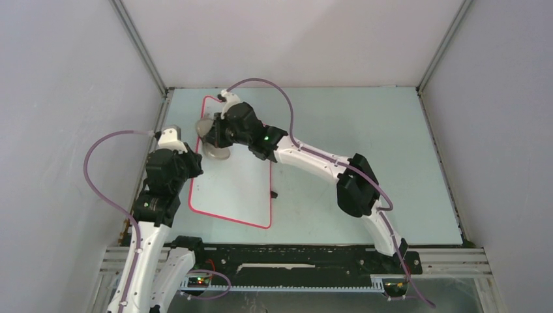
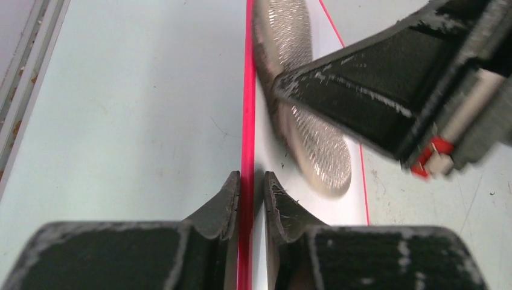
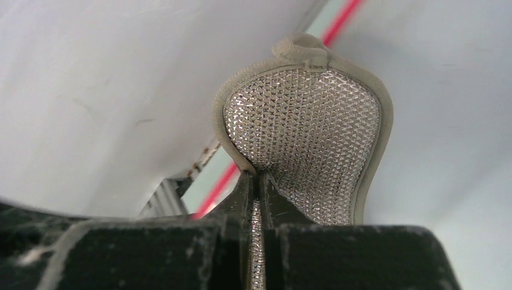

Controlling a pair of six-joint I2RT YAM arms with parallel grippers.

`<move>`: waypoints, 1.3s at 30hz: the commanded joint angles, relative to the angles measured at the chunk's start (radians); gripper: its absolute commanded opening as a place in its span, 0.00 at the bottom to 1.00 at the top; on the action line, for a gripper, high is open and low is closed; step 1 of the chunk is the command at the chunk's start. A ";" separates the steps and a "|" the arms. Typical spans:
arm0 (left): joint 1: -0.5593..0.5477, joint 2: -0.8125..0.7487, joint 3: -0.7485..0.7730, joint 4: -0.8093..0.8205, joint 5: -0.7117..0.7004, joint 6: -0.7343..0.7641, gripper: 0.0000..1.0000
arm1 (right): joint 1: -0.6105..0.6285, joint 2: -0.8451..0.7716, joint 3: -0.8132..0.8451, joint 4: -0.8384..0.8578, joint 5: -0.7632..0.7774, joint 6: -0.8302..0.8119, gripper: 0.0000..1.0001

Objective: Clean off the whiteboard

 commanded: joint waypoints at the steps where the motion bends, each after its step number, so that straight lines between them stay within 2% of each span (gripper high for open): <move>1: -0.012 0.003 -0.022 -0.040 0.054 0.008 0.00 | -0.094 0.042 -0.059 -0.029 0.046 0.009 0.00; 6: -0.013 0.008 -0.023 -0.040 0.053 0.009 0.00 | -0.185 0.062 -0.141 -0.002 0.034 0.015 0.00; 10: -0.013 0.018 -0.022 -0.041 0.045 0.011 0.00 | -0.210 0.089 -0.109 -0.009 0.011 0.007 0.00; 14: -0.013 0.023 -0.022 -0.039 0.047 0.020 0.00 | -0.167 0.119 -0.006 -0.019 0.000 -0.013 0.00; 21: -0.012 0.020 -0.029 -0.027 0.053 0.039 0.00 | -0.077 0.234 0.291 -0.037 0.049 -0.088 0.00; 26: -0.013 0.019 -0.032 -0.028 0.043 0.043 0.00 | -0.082 0.284 0.360 0.014 0.071 -0.062 0.00; 32: -0.011 0.018 -0.032 -0.029 0.028 0.043 0.00 | -0.131 0.269 0.270 -0.015 0.066 -0.036 0.00; 39: -0.010 0.017 -0.031 -0.027 0.031 0.046 0.00 | -0.263 0.203 0.021 -0.072 0.003 0.051 0.00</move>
